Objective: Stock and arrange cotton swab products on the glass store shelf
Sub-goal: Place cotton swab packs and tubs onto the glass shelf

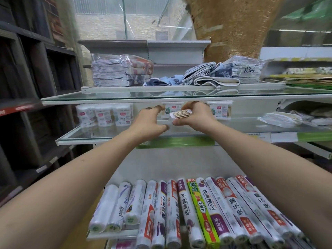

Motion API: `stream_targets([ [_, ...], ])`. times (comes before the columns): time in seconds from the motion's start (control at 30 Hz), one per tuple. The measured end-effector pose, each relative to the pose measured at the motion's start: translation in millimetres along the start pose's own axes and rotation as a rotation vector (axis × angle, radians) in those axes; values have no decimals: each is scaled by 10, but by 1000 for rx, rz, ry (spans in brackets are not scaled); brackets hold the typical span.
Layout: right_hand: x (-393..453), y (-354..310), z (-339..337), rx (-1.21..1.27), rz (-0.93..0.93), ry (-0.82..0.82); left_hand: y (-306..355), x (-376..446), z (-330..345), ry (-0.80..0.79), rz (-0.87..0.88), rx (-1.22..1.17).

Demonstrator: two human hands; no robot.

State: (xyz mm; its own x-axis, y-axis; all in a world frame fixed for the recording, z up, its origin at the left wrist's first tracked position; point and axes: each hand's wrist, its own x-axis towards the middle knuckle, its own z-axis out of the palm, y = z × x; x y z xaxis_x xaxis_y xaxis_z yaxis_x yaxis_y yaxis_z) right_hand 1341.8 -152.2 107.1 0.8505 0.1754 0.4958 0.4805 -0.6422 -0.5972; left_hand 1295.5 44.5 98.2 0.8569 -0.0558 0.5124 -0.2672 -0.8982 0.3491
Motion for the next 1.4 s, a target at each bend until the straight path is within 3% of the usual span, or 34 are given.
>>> stream_targets([
  [0.23, -86, -72, 76, 7, 31, 37, 47, 90, 8, -37, 91, -21],
  [0.5, -195, -56, -23, 70, 60, 27, 170, 58, 157, 69, 147, -72],
  [0.97, -99, 637, -526, -135, 269, 91, -59, 289, 95, -16, -53, -130],
  [1.23, 182, 907, -792, -132, 378, 92, -83, 658, 189, -22, -368, -392],
  [1.4, 345, 1048, -841, -92, 407, 176, -180, 811, 335, -66, -421, -497],
])
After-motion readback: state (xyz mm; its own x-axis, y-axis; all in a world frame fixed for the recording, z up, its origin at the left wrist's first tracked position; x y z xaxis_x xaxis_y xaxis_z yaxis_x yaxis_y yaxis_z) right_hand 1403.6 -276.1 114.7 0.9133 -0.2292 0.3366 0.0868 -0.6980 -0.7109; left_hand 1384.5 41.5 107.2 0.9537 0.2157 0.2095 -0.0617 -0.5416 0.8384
